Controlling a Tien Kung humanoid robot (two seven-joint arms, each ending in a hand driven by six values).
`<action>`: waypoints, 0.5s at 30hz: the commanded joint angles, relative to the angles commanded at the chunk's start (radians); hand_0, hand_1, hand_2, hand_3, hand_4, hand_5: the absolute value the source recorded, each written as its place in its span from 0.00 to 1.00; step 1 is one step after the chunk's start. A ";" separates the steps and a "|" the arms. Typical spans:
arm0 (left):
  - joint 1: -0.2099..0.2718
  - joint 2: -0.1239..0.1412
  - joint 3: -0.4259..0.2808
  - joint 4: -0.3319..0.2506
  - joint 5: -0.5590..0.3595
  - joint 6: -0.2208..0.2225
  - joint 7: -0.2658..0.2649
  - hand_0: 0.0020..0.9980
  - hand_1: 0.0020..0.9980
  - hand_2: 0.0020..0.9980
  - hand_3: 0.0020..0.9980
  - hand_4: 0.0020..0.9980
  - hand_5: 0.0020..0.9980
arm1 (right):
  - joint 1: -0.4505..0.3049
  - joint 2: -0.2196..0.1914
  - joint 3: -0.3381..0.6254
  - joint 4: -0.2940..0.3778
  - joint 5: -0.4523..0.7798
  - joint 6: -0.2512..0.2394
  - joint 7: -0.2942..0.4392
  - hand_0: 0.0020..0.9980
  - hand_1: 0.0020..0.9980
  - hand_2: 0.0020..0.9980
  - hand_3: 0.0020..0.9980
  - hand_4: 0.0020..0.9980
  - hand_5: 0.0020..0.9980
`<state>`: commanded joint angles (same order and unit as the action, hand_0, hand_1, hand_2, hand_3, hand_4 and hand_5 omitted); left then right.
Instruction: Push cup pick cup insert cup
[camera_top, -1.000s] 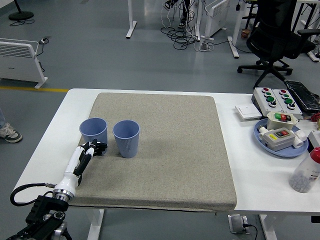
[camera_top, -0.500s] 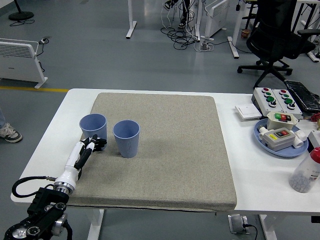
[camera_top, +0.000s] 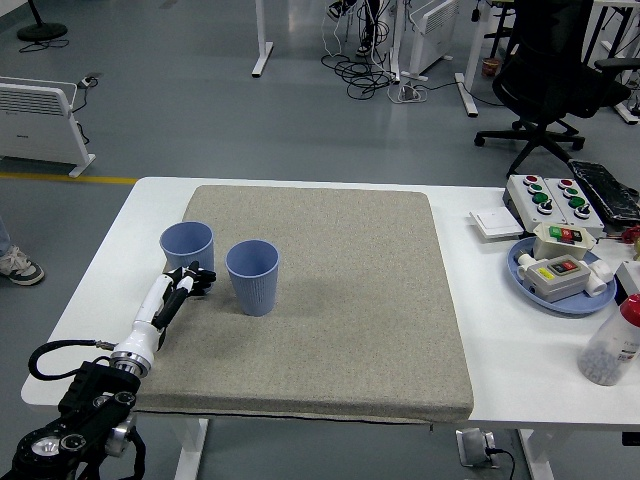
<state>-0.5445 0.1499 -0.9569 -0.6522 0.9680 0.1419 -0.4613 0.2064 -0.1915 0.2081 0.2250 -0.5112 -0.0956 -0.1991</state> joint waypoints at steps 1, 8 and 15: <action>-0.006 -0.001 0.006 0.009 -0.005 0.000 -0.002 0.66 0.69 0.65 0.58 0.57 1.00 | 0.000 0.001 0.001 0.000 -0.002 0.000 0.000 0.73 0.67 0.70 0.59 0.16 0.38; -0.041 -0.004 0.037 0.057 -0.033 -0.002 -0.011 0.66 0.69 0.65 0.57 0.57 1.00 | -0.001 0.004 0.006 0.001 -0.011 0.003 -0.001 0.73 0.67 0.70 0.59 0.16 0.38; -0.078 -0.011 0.067 0.098 -0.061 -0.002 -0.019 0.66 0.69 0.65 0.57 0.57 1.00 | -0.001 0.006 0.012 0.001 -0.022 0.005 -0.003 0.73 0.67 0.70 0.59 0.16 0.38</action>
<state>-0.6228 0.1392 -0.8902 -0.5537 0.9067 0.1395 -0.4807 0.2051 -0.1856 0.2197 0.2264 -0.5327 -0.0906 -0.2019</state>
